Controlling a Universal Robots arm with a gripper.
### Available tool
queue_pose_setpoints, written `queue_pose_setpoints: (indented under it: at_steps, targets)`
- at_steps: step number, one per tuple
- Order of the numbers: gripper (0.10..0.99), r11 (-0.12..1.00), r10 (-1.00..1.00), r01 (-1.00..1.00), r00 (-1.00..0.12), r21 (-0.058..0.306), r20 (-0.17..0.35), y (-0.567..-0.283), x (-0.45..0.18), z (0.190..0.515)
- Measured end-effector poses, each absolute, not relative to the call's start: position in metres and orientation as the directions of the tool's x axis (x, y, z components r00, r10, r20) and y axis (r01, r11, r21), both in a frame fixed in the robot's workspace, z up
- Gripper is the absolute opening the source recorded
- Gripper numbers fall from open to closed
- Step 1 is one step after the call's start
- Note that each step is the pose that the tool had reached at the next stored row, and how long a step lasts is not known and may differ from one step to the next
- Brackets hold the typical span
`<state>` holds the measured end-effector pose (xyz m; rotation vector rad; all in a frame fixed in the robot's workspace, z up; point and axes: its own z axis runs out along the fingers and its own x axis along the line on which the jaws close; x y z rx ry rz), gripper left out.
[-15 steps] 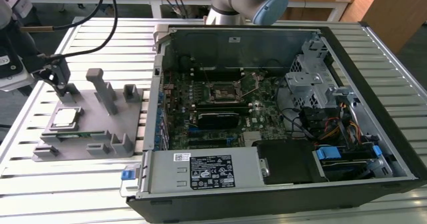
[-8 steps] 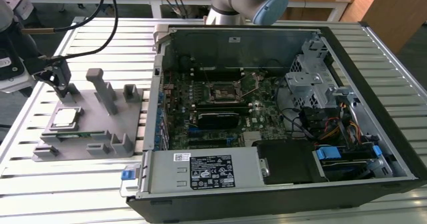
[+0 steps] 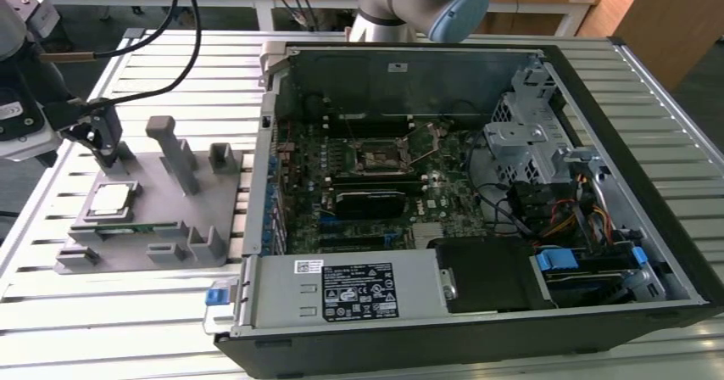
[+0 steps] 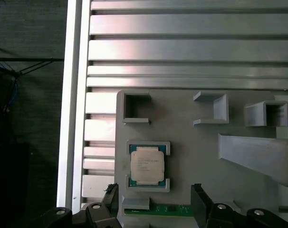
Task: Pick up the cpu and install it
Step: 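Pick up the cpu and move it towards the insertion slot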
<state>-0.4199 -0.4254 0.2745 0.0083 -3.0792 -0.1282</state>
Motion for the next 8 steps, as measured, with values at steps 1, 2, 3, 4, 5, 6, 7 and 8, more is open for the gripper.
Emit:
queue_pose_setpoints:
  at_steps: [1,2,3,4,5,6,7,8]
  targets:
    - [0.706,0.997,-0.008,-0.003,-0.998,0.083,0.059,-0.4255,-0.4200,0.2736]
    - [0.706,0.997,-0.008,-0.003,-0.998,0.083,0.059,-0.4255,-0.4202,0.2724]
    - [0.706,0.997,-0.009,-0.004,-0.998,0.083,0.057,-0.4255,-0.4206,0.2714]
    - [0.706,0.997,-0.009,-0.004,-0.998,0.083,0.055,-0.4255,-0.4211,0.2704]
    - [0.706,0.997,-0.009,-0.005,-0.999,0.083,0.051,-0.4255,-0.4216,0.2696]
    - [0.706,0.997,-0.010,-0.006,-0.999,0.083,0.047,-0.4255,-0.4221,0.2688]
    - [0.706,0.997,-0.010,-0.007,-0.999,0.083,0.044,-0.4255,-0.4227,0.2681]
    - [0.706,0.997,-0.012,-0.009,-0.999,0.083,0.040,-0.4255,-0.4232,0.2673]
